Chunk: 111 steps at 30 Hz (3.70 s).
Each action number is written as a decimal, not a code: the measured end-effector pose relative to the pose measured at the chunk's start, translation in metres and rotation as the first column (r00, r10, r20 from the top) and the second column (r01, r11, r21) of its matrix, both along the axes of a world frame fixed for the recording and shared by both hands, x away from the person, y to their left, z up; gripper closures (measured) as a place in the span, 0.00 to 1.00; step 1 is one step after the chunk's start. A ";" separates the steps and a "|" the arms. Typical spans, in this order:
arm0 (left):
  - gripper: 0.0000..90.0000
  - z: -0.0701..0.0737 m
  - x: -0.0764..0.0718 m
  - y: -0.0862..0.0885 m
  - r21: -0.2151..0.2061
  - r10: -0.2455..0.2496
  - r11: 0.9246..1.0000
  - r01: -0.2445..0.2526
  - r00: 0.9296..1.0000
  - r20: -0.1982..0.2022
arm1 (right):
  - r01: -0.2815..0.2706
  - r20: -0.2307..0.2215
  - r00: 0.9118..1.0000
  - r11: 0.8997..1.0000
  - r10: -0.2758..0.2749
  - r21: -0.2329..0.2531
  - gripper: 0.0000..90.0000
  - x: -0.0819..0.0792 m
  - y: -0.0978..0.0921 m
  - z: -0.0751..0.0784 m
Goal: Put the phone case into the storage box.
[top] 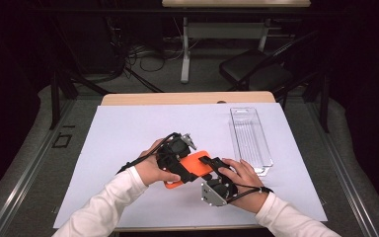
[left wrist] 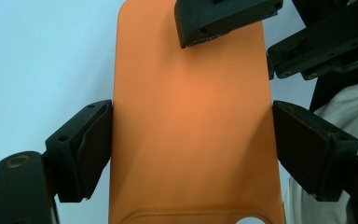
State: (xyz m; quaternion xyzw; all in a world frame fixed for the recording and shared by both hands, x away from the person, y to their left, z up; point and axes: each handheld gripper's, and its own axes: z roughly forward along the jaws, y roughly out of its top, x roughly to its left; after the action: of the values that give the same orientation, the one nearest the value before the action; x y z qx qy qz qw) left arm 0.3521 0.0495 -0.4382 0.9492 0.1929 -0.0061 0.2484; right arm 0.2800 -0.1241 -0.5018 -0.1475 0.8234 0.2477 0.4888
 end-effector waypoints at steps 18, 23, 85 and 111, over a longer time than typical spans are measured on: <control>0.18 0.000 -0.003 -0.008 -0.007 -0.015 1.000 0.015 1.000 -0.013 | 0.001 0.072 0.997 1.000 0.000 -0.021 0.60 0.003 -0.001 -0.002; 0.18 0.001 -0.004 -0.010 -0.013 -0.016 1.000 0.016 1.000 -0.016 | -0.001 0.084 0.996 1.000 0.004 -0.030 0.65 0.003 -0.002 -0.002; 0.18 -0.005 0.005 -0.006 -0.071 0.050 0.996 -0.061 0.988 -0.148 | -0.020 0.193 0.981 0.996 0.037 -0.091 0.92 -0.001 -0.005 -0.008; 0.17 -0.001 0.004 -0.003 -0.110 0.062 0.991 -0.076 0.990 -0.130 | -0.014 0.157 0.987 0.998 0.022 -0.055 0.95 0.000 -0.006 -0.006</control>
State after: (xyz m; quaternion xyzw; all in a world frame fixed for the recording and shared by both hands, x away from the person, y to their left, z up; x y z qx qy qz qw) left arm 0.3565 0.0469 -0.4394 0.9239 0.2402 -0.0684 0.2900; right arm 0.2805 -0.1299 -0.5079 -0.1871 0.7873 0.2175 0.5458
